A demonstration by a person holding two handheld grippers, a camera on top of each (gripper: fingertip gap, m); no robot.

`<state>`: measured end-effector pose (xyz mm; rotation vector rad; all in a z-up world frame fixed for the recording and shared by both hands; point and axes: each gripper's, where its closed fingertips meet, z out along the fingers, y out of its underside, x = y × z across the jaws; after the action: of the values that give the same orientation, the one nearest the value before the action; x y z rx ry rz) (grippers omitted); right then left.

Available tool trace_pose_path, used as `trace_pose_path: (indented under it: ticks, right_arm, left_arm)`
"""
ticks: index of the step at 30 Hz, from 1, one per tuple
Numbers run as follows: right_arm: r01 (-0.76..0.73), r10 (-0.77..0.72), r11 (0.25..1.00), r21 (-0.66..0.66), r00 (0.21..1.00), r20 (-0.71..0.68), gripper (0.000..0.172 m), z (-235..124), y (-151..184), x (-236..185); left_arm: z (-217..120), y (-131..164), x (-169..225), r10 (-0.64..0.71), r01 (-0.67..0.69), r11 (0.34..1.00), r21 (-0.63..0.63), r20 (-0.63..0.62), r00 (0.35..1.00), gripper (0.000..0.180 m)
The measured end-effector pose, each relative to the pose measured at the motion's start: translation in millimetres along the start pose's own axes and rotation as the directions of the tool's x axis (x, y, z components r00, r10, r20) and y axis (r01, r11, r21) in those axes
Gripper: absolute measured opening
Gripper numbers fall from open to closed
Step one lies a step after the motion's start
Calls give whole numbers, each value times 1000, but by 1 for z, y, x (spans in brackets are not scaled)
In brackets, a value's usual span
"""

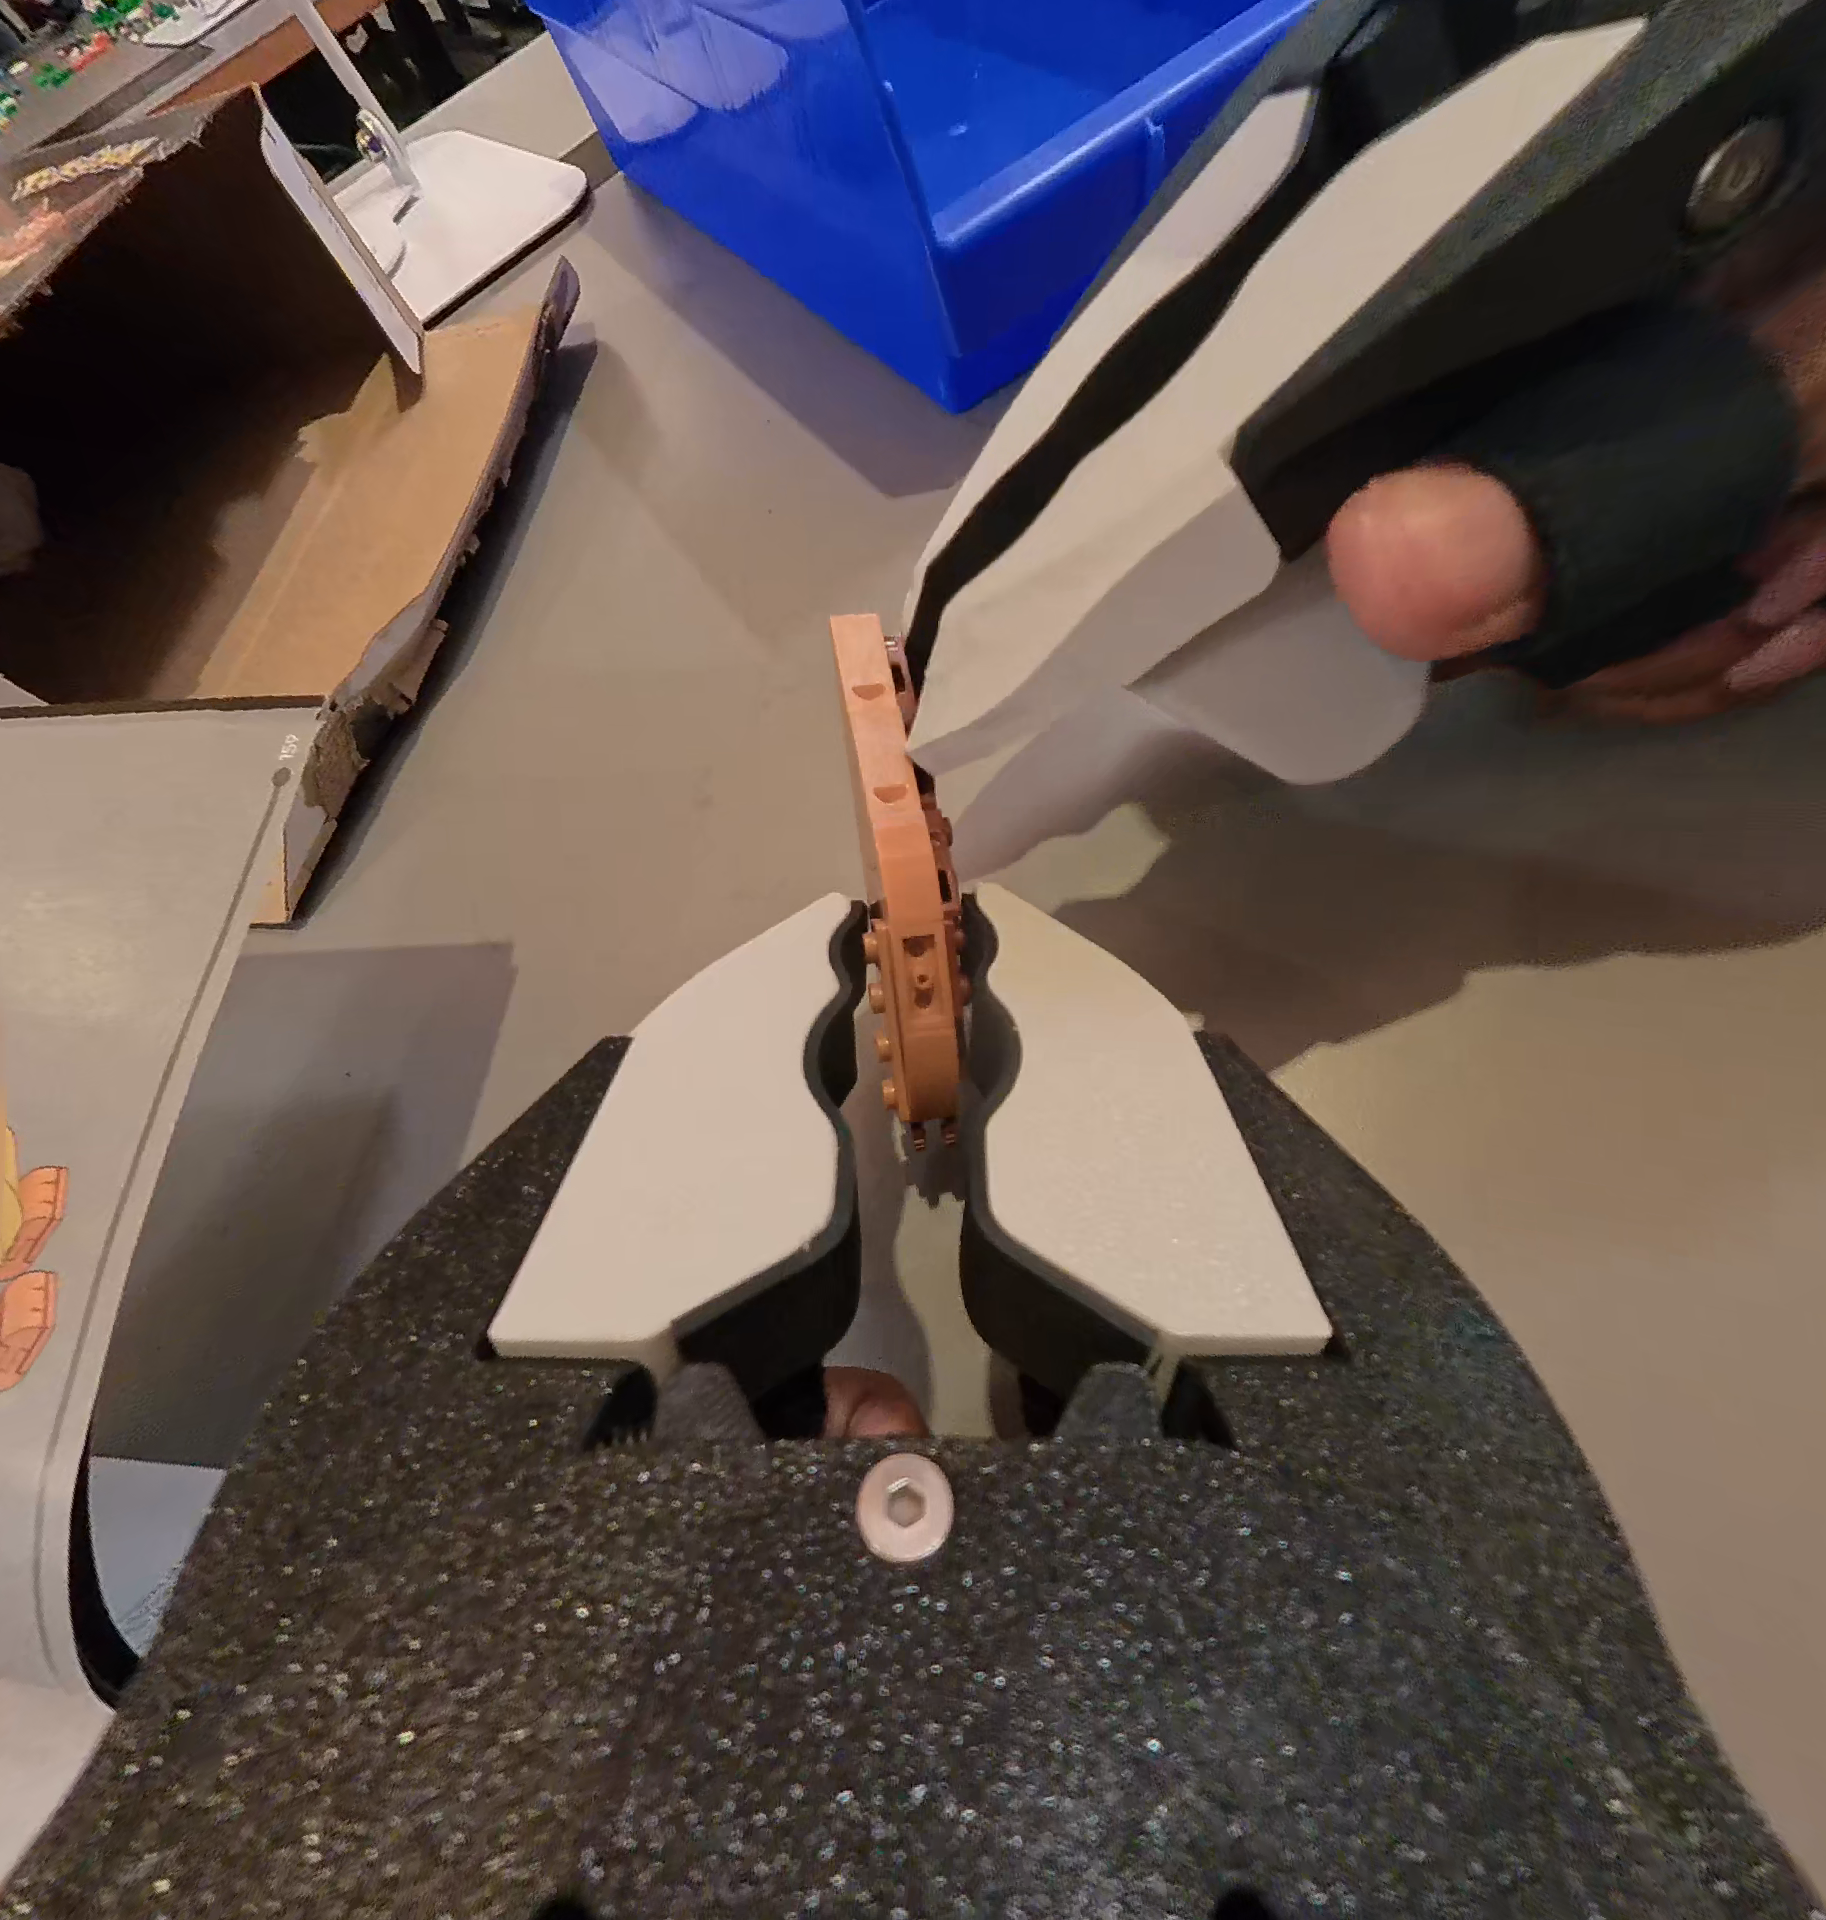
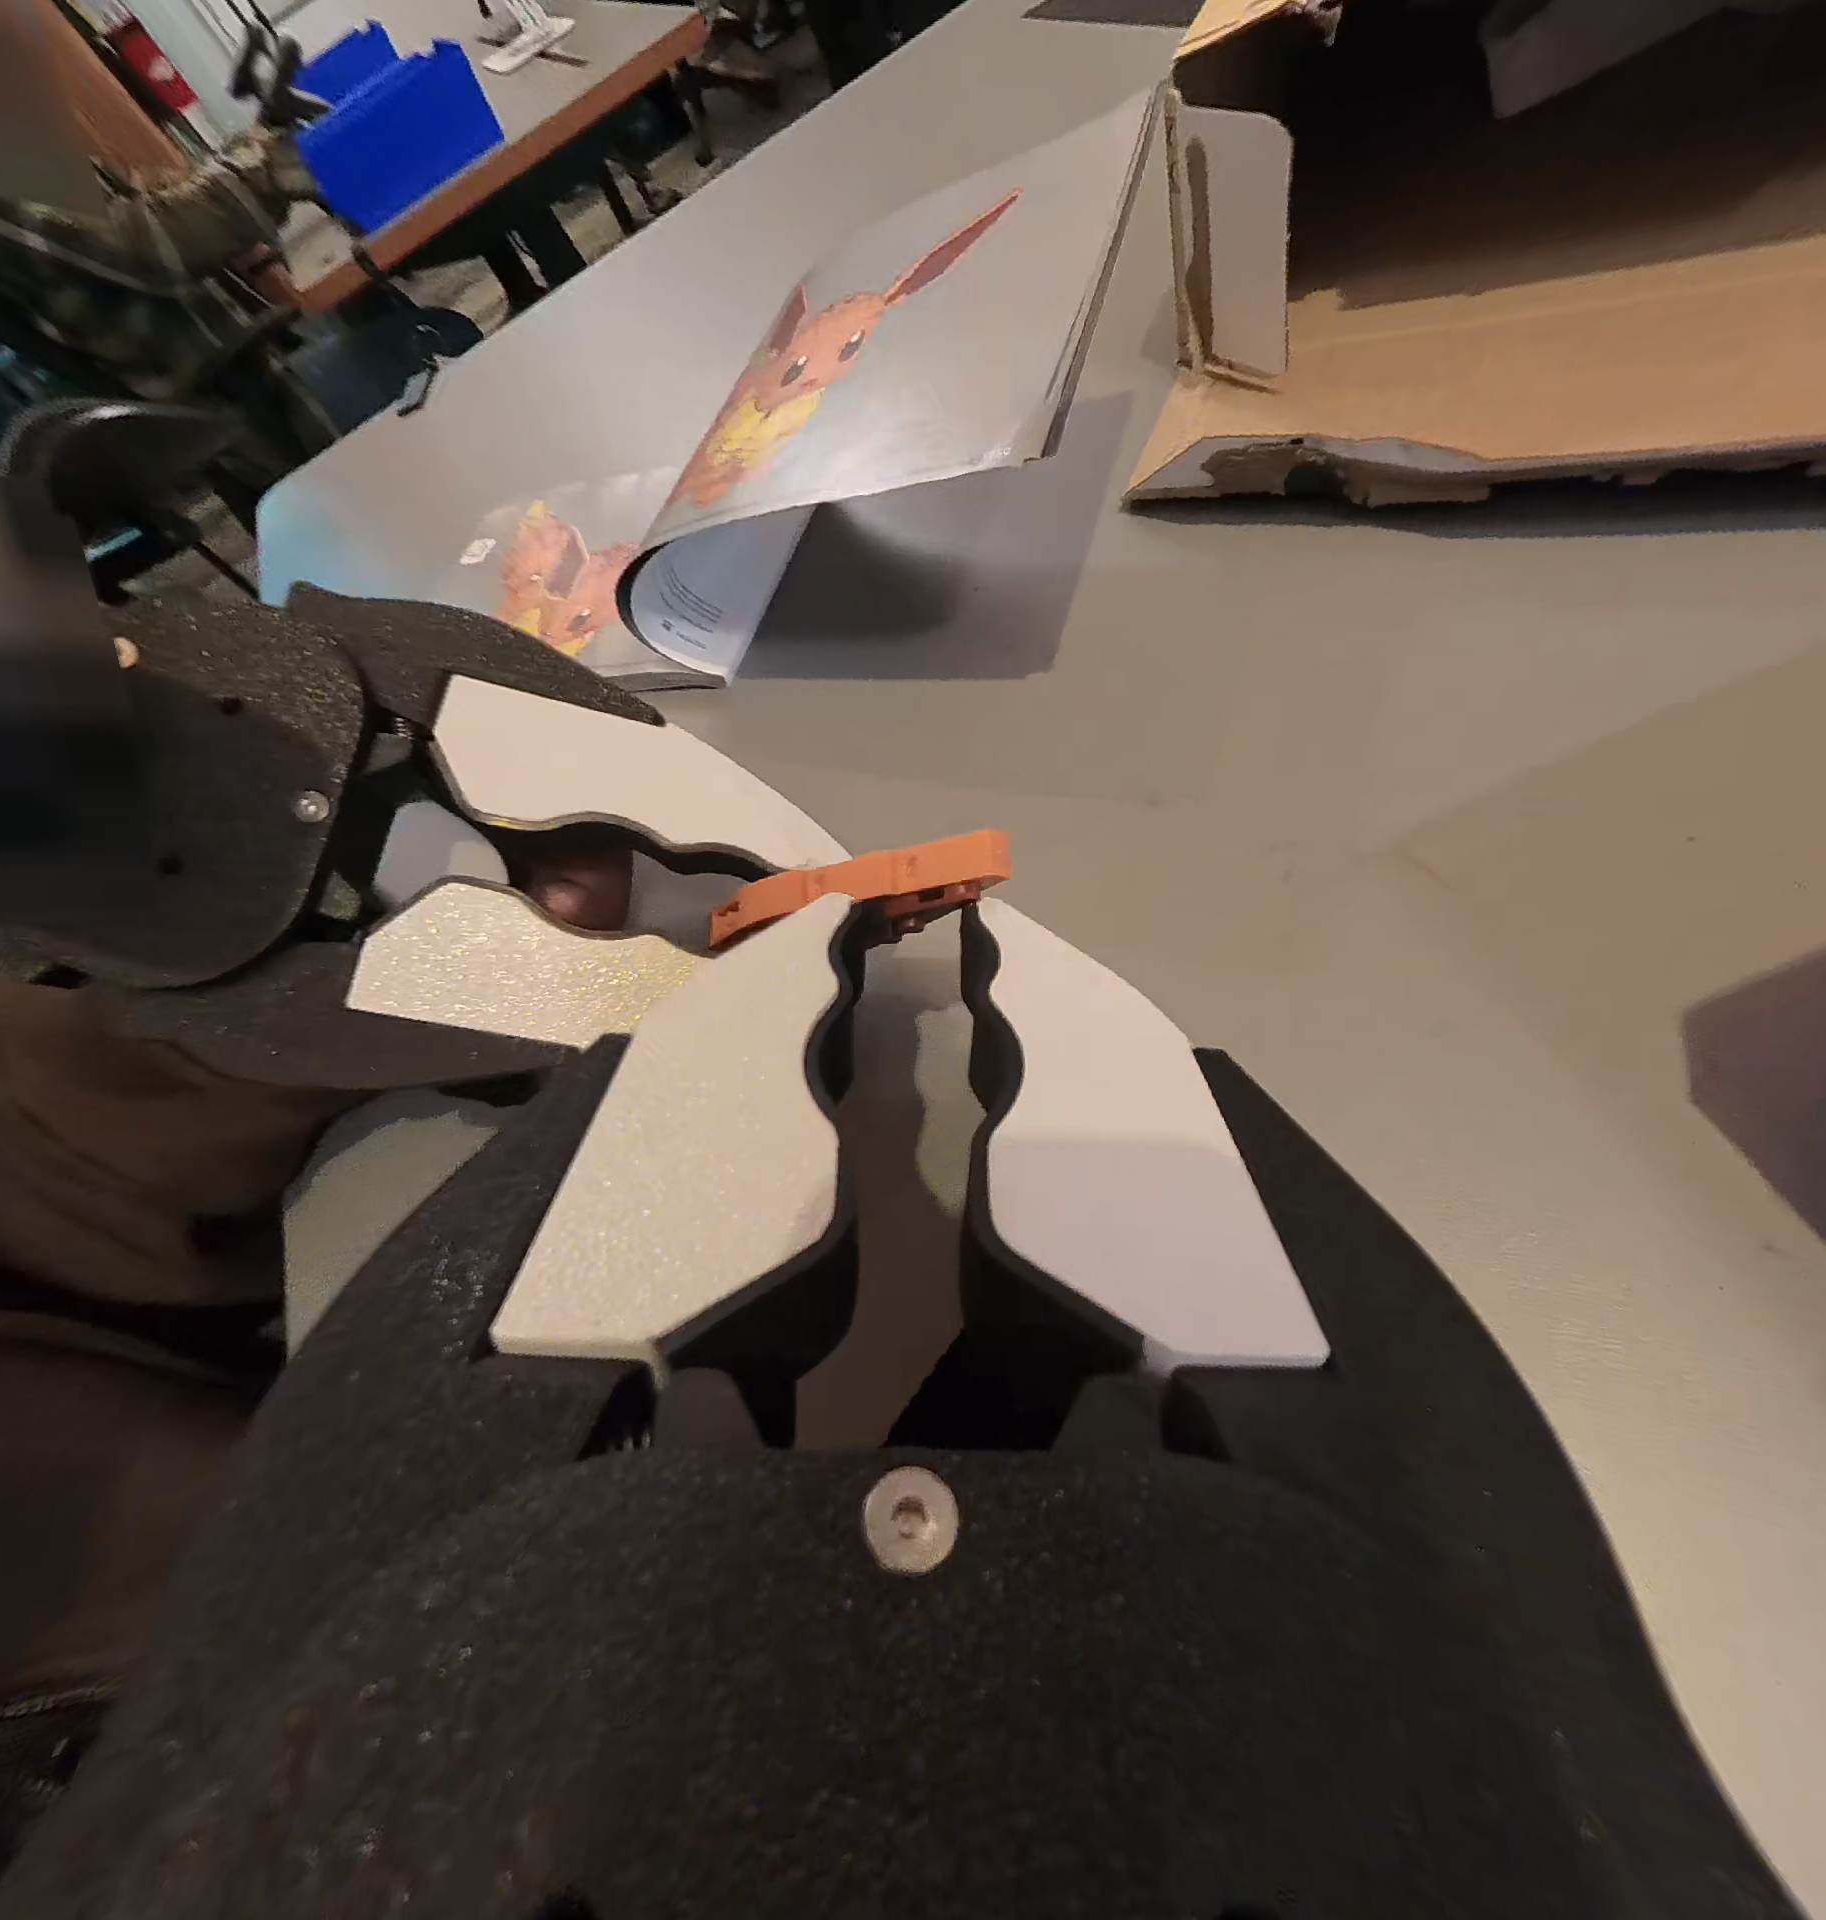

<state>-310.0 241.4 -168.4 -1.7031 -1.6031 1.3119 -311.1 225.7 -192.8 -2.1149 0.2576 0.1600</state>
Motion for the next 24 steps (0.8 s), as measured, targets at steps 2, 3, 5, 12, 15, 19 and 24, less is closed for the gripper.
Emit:
trace_pose_path:
  ticks: [2, 3, 5, 12, 15, 19, 24]
  right_arm:
    - [34, -34, 999, -2, 999, -27, 17, -1, 0, 0]
    - [47, -47, 999, -3, 998, -36, 17, -1, -1, 0]
    - [56, -56, 998, -2, 998, -42, 17, -2, -1, 0]
    - [80, -80, 997, -3, 995, -52, 17, -3, -1, -1]
    - [78, -78, 997, 3, 996, -45, 17, -3, -1, -1]
    - [14, -14, 1000, 28, 1000, 16, 15, -5, -4, -4]
    - [-132, 119, 989, 63, 976, 181, 12, -11, -12, -15]
  left_arm:
    - [0, 0, 0, 3, -3, 1000, -3, 1, 1000, 17]
    - [1, 0, 0, 3, -3, 1000, -4, 1, 1000, 17]
    - [1, 0, 0, 6, -6, 1000, -4, 1, 1000, 17]
    - [1, 0, 1, 4, -4, 1000, -3, -5, 1000, 17]
    - [0, -1, 1, -5, 5, 1000, 5, -14, 1000, 17]
    - [-2, -3, 1, -15, 16, 999, 28, -30, 999, 17]
    - [-6, -6, 0, -3, 7, 998, 69, -49, 999, 17]
